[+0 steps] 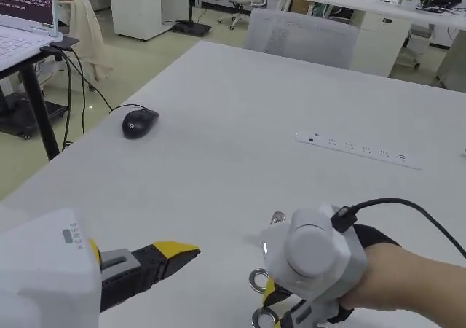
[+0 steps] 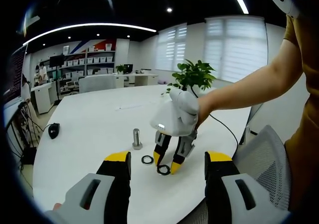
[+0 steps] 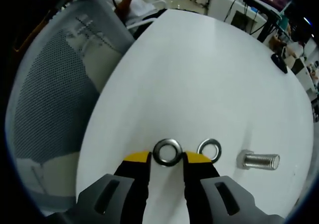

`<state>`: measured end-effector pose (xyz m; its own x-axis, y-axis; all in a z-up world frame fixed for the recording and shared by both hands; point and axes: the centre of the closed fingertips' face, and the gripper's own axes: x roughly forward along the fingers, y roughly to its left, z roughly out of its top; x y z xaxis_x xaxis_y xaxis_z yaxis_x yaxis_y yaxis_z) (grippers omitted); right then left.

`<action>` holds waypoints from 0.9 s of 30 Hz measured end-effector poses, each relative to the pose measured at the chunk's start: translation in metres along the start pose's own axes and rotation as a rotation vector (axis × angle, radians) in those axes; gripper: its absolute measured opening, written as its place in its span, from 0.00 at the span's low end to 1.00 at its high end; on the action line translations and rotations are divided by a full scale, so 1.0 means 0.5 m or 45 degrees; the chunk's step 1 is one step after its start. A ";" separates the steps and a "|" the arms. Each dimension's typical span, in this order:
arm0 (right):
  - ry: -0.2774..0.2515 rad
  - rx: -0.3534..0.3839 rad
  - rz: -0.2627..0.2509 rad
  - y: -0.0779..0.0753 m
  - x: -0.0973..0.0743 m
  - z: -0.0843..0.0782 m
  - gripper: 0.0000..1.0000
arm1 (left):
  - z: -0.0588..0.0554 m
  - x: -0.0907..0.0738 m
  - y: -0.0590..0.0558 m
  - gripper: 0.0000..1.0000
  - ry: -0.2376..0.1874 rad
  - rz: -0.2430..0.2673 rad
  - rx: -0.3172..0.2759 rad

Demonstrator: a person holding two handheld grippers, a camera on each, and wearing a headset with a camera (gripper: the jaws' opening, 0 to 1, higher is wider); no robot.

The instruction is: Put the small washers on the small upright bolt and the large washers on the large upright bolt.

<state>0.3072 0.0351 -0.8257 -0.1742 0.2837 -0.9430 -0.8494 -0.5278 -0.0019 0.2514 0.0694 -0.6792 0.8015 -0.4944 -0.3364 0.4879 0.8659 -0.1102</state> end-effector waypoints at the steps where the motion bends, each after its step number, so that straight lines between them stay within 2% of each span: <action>1: -0.001 0.000 0.000 0.000 0.000 0.000 0.27 | 0.000 0.001 0.000 0.59 0.000 -0.001 0.001; 7: -0.013 0.012 -0.001 -0.001 -0.001 0.000 0.27 | 0.003 0.002 -0.001 0.59 -0.003 0.001 0.001; 9: -0.038 0.026 -0.003 -0.001 0.001 0.006 0.27 | 0.006 0.002 -0.001 0.59 -0.010 0.002 -0.001; 27: -0.015 -0.002 0.007 0.000 0.001 0.006 0.26 | -0.001 -0.006 0.008 0.59 0.008 0.024 -0.003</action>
<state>0.3057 0.0375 -0.8255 -0.1845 0.2904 -0.9390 -0.8478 -0.5303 0.0026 0.2508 0.0742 -0.6789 0.8084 -0.4774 -0.3444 0.4720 0.8753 -0.1056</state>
